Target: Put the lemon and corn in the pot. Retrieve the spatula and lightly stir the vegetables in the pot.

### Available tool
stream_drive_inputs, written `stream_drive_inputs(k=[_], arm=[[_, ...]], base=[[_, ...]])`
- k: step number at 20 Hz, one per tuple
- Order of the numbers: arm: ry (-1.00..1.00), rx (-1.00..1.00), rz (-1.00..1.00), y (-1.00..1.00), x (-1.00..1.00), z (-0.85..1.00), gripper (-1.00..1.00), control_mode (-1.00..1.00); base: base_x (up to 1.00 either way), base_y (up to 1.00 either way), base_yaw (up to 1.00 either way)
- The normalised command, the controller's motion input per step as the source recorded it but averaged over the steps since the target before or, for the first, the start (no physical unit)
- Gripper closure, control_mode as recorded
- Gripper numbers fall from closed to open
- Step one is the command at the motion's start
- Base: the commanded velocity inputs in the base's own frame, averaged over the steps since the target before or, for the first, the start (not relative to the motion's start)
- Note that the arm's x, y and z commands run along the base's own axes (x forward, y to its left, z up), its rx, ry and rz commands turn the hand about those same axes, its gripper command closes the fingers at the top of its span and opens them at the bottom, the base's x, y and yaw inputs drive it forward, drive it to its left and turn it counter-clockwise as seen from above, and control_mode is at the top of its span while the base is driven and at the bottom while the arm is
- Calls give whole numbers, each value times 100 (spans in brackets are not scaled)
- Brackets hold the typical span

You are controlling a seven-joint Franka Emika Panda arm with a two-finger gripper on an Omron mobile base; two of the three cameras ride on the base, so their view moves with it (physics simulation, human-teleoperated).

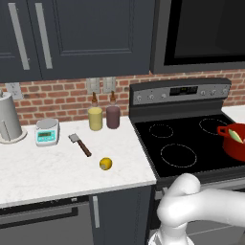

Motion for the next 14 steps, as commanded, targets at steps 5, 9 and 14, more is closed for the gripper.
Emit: stream_drive_inputs(k=[5, 9, 14], arm=[[0, 0, 0, 0, -1, 71, -100, -100], [6, 0, 0, 20, -25, 37, -100, -100], [9, 0, 0, 17, -32, 1, -100, -100]], base=[[0, 0, 0], [0, 0, 0], [0, 0, 0]])
